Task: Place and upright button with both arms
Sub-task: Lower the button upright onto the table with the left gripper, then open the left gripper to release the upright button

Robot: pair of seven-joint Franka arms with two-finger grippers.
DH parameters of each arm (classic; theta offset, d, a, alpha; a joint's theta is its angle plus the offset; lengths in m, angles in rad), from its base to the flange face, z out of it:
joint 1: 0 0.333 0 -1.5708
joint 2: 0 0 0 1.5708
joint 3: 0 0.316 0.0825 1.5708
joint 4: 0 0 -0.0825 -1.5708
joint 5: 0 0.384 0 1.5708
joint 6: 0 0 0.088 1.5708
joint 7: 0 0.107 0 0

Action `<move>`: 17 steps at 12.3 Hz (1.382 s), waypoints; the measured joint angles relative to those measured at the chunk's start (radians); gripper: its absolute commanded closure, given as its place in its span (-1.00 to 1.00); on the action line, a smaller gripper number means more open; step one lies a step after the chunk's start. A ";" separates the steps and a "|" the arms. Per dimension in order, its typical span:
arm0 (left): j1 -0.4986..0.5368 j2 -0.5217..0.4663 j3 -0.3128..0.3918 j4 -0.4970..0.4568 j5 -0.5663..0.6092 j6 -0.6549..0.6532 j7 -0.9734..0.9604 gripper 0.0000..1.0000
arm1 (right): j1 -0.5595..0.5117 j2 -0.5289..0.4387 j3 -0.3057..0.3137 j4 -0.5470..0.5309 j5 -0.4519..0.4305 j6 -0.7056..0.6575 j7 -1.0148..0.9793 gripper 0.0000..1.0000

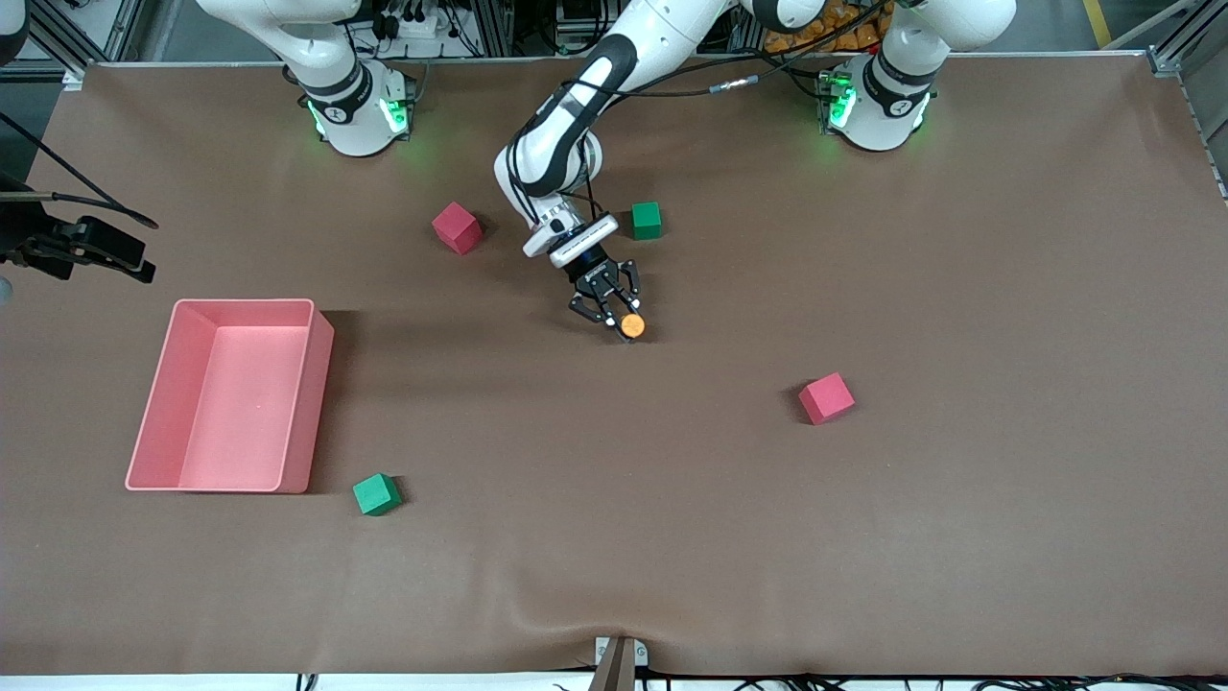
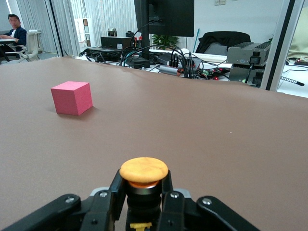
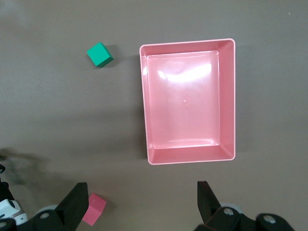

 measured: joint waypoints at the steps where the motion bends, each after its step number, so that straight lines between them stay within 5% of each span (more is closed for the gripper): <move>1: 0.000 0.000 0.000 0.001 0.000 0.000 0.000 -0.06 | 0.000 0.000 0.000 0.000 0.000 0.001 0.000 -1.00; 9: -0.001 0.000 0.000 0.010 0.000 0.000 0.000 -0.18 | -0.016 0.000 -0.004 0.009 0.000 0.009 0.000 -1.00; 15: -0.005 0.000 -0.003 0.010 0.000 0.000 0.000 -1.00 | -0.029 0.000 -0.005 0.011 0.000 0.007 0.000 -1.00; 17: -0.011 0.000 -0.009 0.010 0.000 0.000 0.000 -1.00 | -0.029 0.000 -0.005 0.011 0.000 0.007 0.000 -1.00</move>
